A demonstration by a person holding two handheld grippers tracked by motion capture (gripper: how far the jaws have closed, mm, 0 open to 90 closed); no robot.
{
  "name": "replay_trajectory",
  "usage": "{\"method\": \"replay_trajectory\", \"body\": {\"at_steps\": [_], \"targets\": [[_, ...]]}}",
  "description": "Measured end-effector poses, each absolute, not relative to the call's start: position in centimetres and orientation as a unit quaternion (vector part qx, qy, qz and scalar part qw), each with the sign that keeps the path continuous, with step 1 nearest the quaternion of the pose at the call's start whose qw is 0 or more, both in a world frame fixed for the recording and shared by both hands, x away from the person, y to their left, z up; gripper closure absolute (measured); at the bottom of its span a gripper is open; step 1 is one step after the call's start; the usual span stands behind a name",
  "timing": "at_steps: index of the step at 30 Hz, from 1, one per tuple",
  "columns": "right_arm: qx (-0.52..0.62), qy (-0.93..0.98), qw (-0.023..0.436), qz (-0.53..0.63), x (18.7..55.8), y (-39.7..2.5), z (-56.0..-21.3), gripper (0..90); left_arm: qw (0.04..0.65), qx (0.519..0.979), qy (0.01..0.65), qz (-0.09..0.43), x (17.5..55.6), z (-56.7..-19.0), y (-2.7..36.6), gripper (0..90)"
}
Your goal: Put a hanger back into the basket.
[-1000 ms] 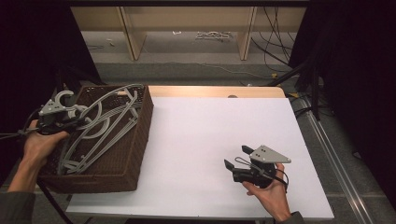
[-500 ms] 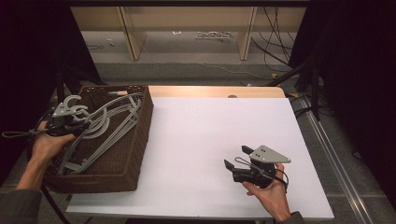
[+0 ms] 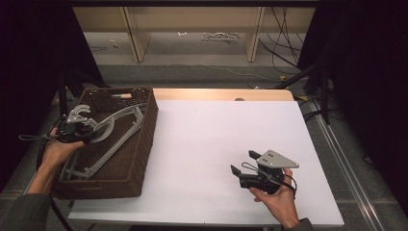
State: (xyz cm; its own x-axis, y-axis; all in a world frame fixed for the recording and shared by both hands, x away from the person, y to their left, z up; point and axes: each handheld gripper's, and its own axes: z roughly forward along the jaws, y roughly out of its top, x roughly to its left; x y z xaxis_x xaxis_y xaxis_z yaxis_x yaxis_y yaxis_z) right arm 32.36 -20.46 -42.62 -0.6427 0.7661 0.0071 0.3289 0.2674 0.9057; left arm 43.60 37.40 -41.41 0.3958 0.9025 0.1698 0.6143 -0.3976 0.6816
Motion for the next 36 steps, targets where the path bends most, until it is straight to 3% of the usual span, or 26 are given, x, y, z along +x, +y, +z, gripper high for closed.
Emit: {"method": "replay_trajectory", "body": {"at_steps": [7,11,16,26,30,36], "targets": [[0.359,0.761,0.225,0.490,32.3,-20.5,-42.6,21.0,0.284,0.767,0.496,0.293,42.8,-39.4,37.3,67.9],[0.363,0.758,0.217,0.496,32.3,-20.3,-42.6,21.0,0.304,0.749,0.500,0.311,42.0,-38.1,36.6,55.9],[0.364,0.759,0.222,0.492,32.3,-20.4,-42.6,21.0,0.362,0.711,0.515,0.315,40.7,-37.0,35.4,41.5],[0.359,0.754,0.228,0.501,32.1,-20.5,-42.4,20.8,0.481,0.662,0.493,0.296,35.8,-35.7,30.8,22.2],[0.360,0.749,0.232,0.506,32.1,-20.6,-42.5,20.5,0.536,0.649,0.469,0.267,33.2,-35.9,28.1,21.4],[0.360,0.742,0.231,0.516,31.9,-20.6,-42.5,20.4,0.562,0.649,0.447,0.251,30.6,-37.2,24.1,18.6]]}}
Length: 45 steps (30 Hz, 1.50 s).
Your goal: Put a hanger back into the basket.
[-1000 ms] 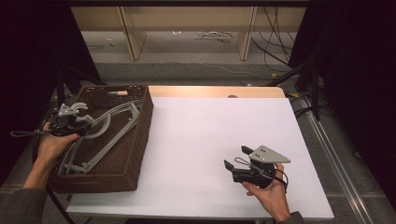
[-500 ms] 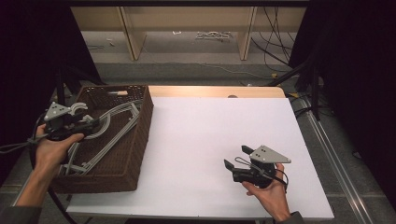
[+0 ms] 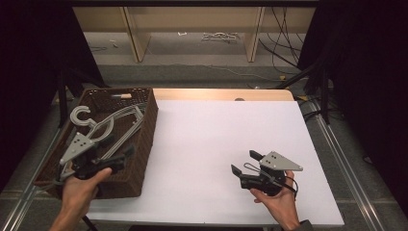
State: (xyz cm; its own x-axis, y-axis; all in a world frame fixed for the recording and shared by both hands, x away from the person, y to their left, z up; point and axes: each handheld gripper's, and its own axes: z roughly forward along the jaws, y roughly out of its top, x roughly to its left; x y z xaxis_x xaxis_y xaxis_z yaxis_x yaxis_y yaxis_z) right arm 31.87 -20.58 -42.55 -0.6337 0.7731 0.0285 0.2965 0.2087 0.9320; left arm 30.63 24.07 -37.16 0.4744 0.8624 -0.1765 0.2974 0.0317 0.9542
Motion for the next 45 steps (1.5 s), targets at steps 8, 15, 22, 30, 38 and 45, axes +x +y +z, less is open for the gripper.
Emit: {"method": "replay_trajectory", "body": {"at_steps": [8,15,22,30,38,45], "targets": [[0.358,0.740,0.229,0.522,31.6,-20.6,-42.6,20.1,0.576,0.674,0.387,0.253,29.4,-38.7,19.9,18.4],[0.352,0.740,0.224,0.528,31.3,-20.5,-42.6,19.3,0.584,0.676,0.371,0.253,29.2,-39.7,19.0,17.5],[0.349,0.733,0.227,0.538,31.1,-20.4,-42.5,18.6,0.582,0.684,0.362,0.251,28.9,-41.0,18.4,16.2],[0.347,0.737,0.223,0.535,30.5,-20.4,-42.4,16.8,0.584,0.687,0.357,0.244,28.4,-42.3,18.2,15.9],[0.343,0.739,0.208,0.541,29.5,-20.3,-42.8,16.6,0.580,0.691,0.353,0.248,28.1,-42.8,18.2,15.9],[0.348,0.741,0.208,0.536,28.7,-20.5,-43.0,16.6,0.576,0.699,0.343,0.247,28.0,-43.0,18.2,15.9]]}}
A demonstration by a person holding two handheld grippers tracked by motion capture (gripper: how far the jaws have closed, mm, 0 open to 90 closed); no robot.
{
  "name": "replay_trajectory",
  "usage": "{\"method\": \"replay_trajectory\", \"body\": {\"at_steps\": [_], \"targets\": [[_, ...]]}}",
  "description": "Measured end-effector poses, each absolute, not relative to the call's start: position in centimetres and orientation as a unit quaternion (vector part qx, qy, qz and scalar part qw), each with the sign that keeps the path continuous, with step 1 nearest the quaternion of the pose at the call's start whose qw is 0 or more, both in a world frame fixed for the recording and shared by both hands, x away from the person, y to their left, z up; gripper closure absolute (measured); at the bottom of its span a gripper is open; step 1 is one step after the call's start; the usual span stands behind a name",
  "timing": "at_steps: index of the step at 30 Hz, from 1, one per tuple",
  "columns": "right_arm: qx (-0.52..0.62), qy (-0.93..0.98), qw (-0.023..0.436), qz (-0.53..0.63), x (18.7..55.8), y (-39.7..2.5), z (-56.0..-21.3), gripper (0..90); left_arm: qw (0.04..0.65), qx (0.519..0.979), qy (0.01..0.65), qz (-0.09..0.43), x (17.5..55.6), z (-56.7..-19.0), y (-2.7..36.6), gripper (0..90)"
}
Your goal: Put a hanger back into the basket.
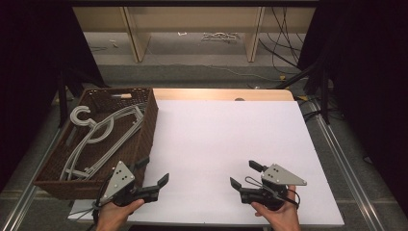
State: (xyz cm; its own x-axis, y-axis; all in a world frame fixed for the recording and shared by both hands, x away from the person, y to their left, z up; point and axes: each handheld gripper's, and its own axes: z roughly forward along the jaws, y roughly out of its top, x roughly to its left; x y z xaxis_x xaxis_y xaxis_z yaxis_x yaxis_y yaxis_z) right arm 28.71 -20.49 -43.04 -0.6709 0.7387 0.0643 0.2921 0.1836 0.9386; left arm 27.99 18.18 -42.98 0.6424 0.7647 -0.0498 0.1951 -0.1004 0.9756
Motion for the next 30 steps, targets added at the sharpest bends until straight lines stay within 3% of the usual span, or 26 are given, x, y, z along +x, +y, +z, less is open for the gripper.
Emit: {"method": "replay_trajectory", "body": {"at_steps": [13,30], "targets": [[0.350,0.746,0.197,0.531,27.5,-20.8,-43.1,16.4,0.569,0.714,0.322,0.249,27.9,-43.3,17.8,15.9],[0.345,0.745,0.199,0.534,27.8,-20.9,-43.3,16.4,0.576,0.702,0.334,0.253,28.2,-43.1,18.3,15.9]]}}
